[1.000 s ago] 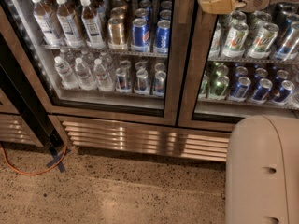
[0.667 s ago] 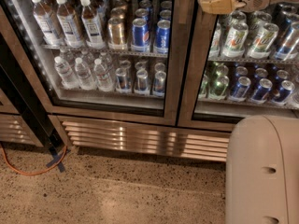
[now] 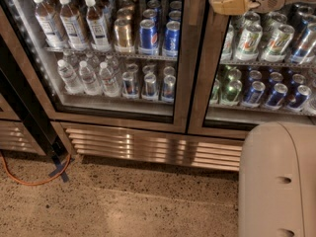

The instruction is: Open right fridge door

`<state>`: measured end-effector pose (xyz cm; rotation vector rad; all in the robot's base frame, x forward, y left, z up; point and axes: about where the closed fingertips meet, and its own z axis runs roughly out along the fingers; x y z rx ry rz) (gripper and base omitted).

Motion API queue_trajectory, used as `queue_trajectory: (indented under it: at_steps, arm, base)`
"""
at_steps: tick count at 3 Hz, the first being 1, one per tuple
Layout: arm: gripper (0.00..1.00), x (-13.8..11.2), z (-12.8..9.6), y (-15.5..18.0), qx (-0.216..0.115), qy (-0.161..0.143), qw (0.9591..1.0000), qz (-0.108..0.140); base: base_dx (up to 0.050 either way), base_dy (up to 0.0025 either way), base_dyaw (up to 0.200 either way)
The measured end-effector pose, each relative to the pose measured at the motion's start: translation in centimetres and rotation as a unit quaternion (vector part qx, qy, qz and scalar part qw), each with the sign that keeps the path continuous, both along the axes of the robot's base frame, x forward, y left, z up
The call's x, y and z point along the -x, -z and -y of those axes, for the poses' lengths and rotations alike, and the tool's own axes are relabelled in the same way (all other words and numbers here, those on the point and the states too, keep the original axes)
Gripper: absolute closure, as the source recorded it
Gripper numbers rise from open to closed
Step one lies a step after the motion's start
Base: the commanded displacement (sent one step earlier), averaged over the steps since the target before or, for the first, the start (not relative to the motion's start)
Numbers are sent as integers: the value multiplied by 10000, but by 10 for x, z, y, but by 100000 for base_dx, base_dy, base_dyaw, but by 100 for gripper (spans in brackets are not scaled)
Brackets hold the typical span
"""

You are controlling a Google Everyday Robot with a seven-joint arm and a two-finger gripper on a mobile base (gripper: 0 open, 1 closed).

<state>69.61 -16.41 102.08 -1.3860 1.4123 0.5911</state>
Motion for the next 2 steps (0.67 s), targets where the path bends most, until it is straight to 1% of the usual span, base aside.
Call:
queue_trajectory:
  at_steps: [2]
  arm:
    - [100, 0, 0, 1, -1, 1, 10000, 0]
  base:
    - [0, 0, 0]
